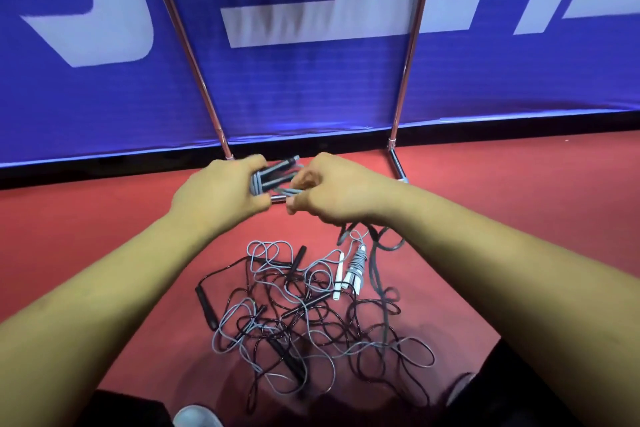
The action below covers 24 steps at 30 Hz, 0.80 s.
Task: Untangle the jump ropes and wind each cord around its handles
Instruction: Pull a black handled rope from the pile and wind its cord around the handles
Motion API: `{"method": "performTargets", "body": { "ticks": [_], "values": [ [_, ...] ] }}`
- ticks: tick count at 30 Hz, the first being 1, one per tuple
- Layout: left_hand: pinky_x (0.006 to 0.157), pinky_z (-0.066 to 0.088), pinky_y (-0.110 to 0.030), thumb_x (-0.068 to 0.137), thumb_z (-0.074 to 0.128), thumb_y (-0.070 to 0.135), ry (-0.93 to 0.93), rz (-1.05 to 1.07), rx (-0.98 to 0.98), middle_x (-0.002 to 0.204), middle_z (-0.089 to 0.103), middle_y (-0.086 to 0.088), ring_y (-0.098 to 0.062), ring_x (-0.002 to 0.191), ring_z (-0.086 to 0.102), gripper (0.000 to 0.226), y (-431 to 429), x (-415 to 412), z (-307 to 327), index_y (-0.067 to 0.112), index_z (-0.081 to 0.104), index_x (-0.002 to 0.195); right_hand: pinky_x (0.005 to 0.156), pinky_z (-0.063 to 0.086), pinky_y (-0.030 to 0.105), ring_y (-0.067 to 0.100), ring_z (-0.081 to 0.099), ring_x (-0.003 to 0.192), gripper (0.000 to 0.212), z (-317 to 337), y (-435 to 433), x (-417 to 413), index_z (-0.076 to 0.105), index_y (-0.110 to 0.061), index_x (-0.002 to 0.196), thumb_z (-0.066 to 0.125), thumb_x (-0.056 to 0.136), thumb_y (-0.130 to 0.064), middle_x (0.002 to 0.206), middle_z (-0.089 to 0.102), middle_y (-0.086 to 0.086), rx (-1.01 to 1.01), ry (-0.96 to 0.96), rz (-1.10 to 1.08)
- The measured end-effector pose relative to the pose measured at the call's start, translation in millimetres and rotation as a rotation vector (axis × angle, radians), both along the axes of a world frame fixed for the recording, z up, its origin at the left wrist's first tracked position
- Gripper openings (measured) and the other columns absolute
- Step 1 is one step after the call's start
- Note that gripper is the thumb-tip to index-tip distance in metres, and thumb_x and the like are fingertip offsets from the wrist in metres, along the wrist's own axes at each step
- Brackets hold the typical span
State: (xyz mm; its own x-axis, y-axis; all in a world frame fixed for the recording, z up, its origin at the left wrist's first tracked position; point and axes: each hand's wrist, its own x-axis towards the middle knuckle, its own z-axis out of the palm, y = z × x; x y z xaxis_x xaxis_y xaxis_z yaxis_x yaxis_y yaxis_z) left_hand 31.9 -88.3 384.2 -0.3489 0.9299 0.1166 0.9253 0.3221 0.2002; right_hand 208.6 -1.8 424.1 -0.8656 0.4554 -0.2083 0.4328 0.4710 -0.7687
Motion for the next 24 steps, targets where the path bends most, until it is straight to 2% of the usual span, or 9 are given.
{"method": "performTargets", "body": {
  "ticks": [2, 5, 8, 11, 14, 17, 20, 22, 24],
  "values": [
    [0.064, 0.054, -0.037, 0.072, 0.063, 0.065, 0.033, -0.054, -0.068, 0.080, 0.065, 0.004, -0.028, 0.079, 0.064, 0.039, 1, 12, -8, 0.034, 0.049, 0.091, 0.039, 0.028, 0.020, 0.011, 0.032, 0.042, 0.016, 3, 5, 1, 0.071, -0.006, 0.077, 0.063, 0.089, -0.014, 0.055, 0.040, 0.004, 0.154, -0.021, 0.035],
    [0.065, 0.055, -0.035, 0.065, 0.051, 0.086, 0.007, -0.099, -0.152, 0.072, 0.061, 0.010, -0.020, 0.073, 0.062, 0.056, 1, 27, -9, 0.039, 0.059, 0.094, 0.046, 0.031, 0.019, 0.009, 0.040, 0.047, 0.026, 3, 13, 4, 0.062, -0.016, 0.063, 0.063, 0.089, -0.016, 0.053, 0.047, -0.001, 0.291, -0.013, 0.067],
    [0.062, 0.050, -0.031, 0.069, 0.054, 0.079, -0.040, -0.155, -0.191, 0.064, 0.056, 0.011, -0.015, 0.065, 0.057, 0.035, -1, 35, -2, 0.049, 0.060, 0.087, 0.056, 0.044, 0.026, 0.015, 0.056, 0.059, 0.015, 3, 26, 8, 0.070, -0.012, 0.071, 0.072, 0.084, -0.020, 0.066, 0.066, 0.004, 0.336, 0.064, 0.036],
    [0.053, 0.039, -0.030, 0.076, 0.060, 0.063, -0.103, -0.263, -0.207, 0.055, 0.050, 0.003, -0.012, 0.055, 0.047, 0.018, -6, 42, 6, 0.045, 0.054, 0.074, 0.046, 0.038, 0.021, 0.008, 0.042, 0.047, 0.021, 8, 35, 12, 0.071, -0.012, 0.072, 0.084, 0.071, -0.028, 0.058, 0.059, 0.000, 0.332, 0.141, -0.028],
    [0.054, 0.043, -0.030, 0.075, 0.060, 0.057, -0.218, -0.365, -0.147, 0.059, 0.055, 0.005, -0.009, 0.055, 0.049, 0.026, -10, 46, 10, 0.038, 0.056, 0.093, 0.036, 0.031, 0.015, 0.005, 0.039, 0.036, 0.031, 10, 41, 18, 0.066, -0.004, 0.075, 0.087, 0.069, -0.027, 0.053, 0.050, 0.001, 0.207, 0.179, -0.076],
    [0.046, 0.047, -0.029, 0.083, 0.075, 0.031, -0.583, -0.337, 0.018, 0.064, 0.066, -0.003, -0.017, 0.048, 0.056, 0.036, -12, 49, 16, 0.032, 0.047, 0.106, 0.040, 0.034, 0.015, 0.006, 0.048, 0.040, 0.026, 7, 47, 24, 0.066, 0.000, 0.083, 0.080, 0.078, -0.021, 0.056, 0.058, 0.005, 0.034, 0.171, -0.117],
    [0.040, 0.038, -0.023, 0.087, 0.073, 0.014, -0.902, -0.315, 0.170, 0.067, 0.065, -0.010, -0.023, 0.045, 0.053, 0.053, -14, 46, 26, 0.035, 0.045, 0.127, 0.041, 0.037, 0.016, 0.009, 0.051, 0.039, 0.012, -3, 54, 23, 0.061, 0.005, 0.091, 0.067, 0.088, -0.005, 0.050, 0.052, 0.002, -0.232, 0.201, -0.160],
    [0.042, 0.037, -0.024, 0.085, 0.068, 0.017, -0.993, -0.298, 0.273, 0.067, 0.063, -0.010, -0.023, 0.044, 0.052, 0.048, -14, 42, 30, 0.032, 0.053, 0.127, 0.045, 0.038, 0.022, 0.011, 0.047, 0.040, 0.013, -9, 57, 18, 0.058, -0.005, 0.083, 0.069, 0.087, -0.011, 0.051, 0.044, 0.001, -0.395, 0.241, -0.132],
    [0.044, 0.040, -0.025, 0.084, 0.066, 0.016, -1.048, -0.245, 0.345, 0.068, 0.061, -0.012, -0.024, 0.042, 0.050, 0.033, -12, 35, 34, 0.022, 0.060, 0.115, 0.046, 0.033, 0.023, 0.010, 0.043, 0.040, 0.017, -14, 54, 13, 0.055, -0.012, 0.078, 0.069, 0.087, -0.015, 0.052, 0.041, -0.001, -0.467, 0.243, -0.085]
  ]
}}
